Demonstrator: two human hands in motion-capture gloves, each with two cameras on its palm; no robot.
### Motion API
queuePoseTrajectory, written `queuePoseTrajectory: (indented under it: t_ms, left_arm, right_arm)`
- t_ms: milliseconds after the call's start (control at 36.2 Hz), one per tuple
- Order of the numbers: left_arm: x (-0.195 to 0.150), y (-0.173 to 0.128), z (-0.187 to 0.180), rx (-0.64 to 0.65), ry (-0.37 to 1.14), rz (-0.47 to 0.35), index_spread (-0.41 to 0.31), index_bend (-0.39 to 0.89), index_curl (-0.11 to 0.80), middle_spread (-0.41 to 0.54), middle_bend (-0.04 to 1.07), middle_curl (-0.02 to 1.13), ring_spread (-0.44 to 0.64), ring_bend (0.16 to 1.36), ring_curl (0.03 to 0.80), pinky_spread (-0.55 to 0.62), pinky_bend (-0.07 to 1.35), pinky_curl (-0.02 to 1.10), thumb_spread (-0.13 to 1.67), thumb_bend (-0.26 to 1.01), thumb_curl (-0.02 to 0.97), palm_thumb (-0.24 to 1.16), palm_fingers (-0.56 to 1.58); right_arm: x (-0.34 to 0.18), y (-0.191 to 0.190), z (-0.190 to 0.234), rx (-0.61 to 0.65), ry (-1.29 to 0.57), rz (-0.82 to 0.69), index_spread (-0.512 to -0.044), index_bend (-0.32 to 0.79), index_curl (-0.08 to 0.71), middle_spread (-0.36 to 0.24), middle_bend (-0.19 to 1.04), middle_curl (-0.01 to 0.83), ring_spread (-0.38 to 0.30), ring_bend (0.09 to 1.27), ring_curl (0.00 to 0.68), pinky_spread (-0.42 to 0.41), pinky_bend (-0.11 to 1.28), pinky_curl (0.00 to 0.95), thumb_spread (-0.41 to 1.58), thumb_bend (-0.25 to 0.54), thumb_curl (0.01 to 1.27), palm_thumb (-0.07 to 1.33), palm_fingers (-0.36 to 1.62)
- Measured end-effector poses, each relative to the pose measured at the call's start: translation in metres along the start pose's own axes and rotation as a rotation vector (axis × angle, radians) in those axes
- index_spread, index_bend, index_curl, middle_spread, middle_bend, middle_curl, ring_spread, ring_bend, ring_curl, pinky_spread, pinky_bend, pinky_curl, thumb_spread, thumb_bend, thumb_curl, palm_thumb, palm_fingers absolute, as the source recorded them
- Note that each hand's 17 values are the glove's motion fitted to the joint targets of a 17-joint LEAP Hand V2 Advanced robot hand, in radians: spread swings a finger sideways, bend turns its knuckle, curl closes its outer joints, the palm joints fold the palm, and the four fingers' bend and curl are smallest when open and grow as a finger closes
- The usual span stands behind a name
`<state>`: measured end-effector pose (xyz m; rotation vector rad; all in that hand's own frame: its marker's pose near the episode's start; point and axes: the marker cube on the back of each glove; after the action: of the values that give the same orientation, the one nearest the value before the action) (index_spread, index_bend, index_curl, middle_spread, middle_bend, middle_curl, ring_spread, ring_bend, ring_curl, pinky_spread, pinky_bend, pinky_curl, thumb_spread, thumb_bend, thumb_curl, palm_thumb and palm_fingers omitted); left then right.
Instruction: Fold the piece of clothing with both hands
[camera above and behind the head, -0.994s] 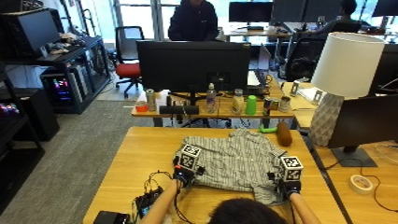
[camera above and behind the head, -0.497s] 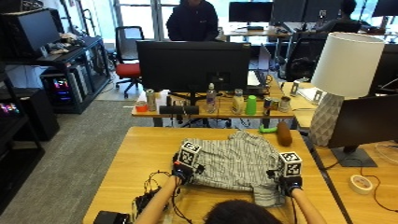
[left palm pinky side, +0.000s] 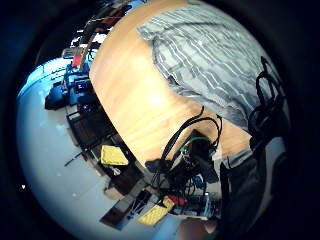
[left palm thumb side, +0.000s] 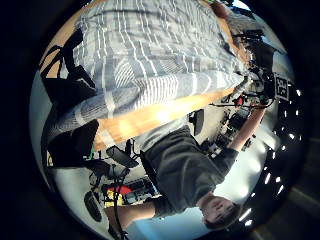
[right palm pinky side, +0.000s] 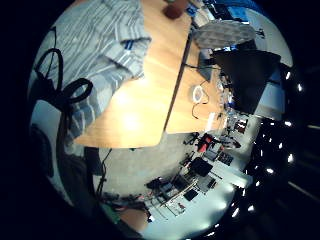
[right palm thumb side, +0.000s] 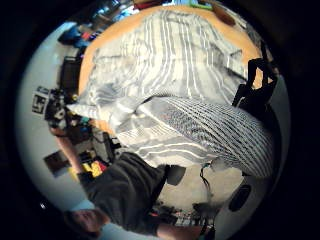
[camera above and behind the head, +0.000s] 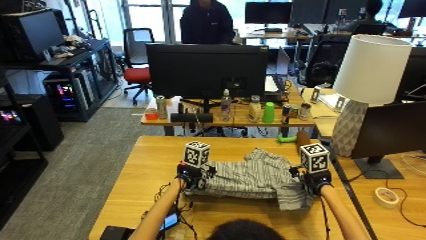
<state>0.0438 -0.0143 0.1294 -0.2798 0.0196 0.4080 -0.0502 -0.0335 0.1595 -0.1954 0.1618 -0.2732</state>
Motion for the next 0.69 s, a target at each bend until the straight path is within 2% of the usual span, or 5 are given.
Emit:
queuePoseTrajectory:
  t_ms: [138, 304, 387, 497, 690]
  left_arm:
    - [-0.013, -0.009, -0.04, 0.111, 0.105, -0.093, -0.32, 0.15, 0.411, -0.343, 0.28, 0.49, -0.38, 0.46, 0.409, -0.52, 0.67, 0.4, 1.09, -0.01, 0.286, 0.77, 1.29]
    - [-0.022, -0.025, -0.078, 0.187, 0.147, -0.274, -0.306, 0.14, 0.406, -0.337, 0.3, 0.5, -0.37, 0.48, 0.418, -0.5, 0.71, 0.42, 1.08, 0.0, 0.329, 0.82, 1.28]
    - [-0.023, -0.031, -0.085, 0.142, 0.149, -0.381, -0.299, 0.15, 0.406, -0.334, 0.31, 0.51, -0.37, 0.47, 0.421, -0.48, 0.73, 0.43, 1.05, -0.01, 0.359, 0.83, 1.27]
    - [-0.034, -0.067, -0.079, 0.1, 0.136, -0.441, -0.295, 0.16, 0.408, -0.33, 0.32, 0.51, -0.36, 0.48, 0.425, -0.47, 0.73, 0.44, 1.02, -0.01, 0.393, 0.85, 1.26]
    - [-0.052, -0.127, -0.049, -0.047, 0.064, -0.578, -0.287, 0.16, 0.411, -0.327, 0.33, 0.52, -0.36, 0.48, 0.431, -0.45, 0.73, 0.45, 0.99, -0.02, 0.437, 0.85, 1.24]
  right_arm:
    - [0.009, -0.021, -0.045, 0.039, 0.034, 0.068, -0.258, 0.19, 0.45, -0.166, 0.35, 0.483, -0.229, 0.64, 0.457, -0.354, 0.63, 0.411, 0.94, -0.011, 0.34, 1.14, 1.36]
    - [0.016, -0.086, -0.068, 0.032, -0.012, 0.16, -0.261, 0.2, 0.457, -0.167, 0.35, 0.486, -0.23, 0.64, 0.459, -0.354, 0.63, 0.415, 0.95, -0.009, 0.33, 1.15, 1.36]
    - [0.011, -0.108, -0.071, -0.003, -0.039, 0.195, -0.262, 0.19, 0.457, -0.167, 0.36, 0.488, -0.228, 0.64, 0.461, -0.35, 0.63, 0.417, 0.96, -0.011, 0.33, 1.16, 1.35]
    - [-0.011, -0.097, -0.082, -0.09, -0.062, 0.218, -0.256, 0.18, 0.457, -0.168, 0.36, 0.489, -0.229, 0.64, 0.462, -0.349, 0.64, 0.421, 0.97, -0.011, 0.33, 1.16, 1.34]
    - [-0.016, -0.155, -0.04, -0.095, -0.046, 0.259, -0.258, 0.16, 0.446, -0.165, 0.36, 0.492, -0.23, 0.64, 0.466, -0.344, 0.65, 0.427, 0.98, -0.011, 0.33, 1.17, 1.32]
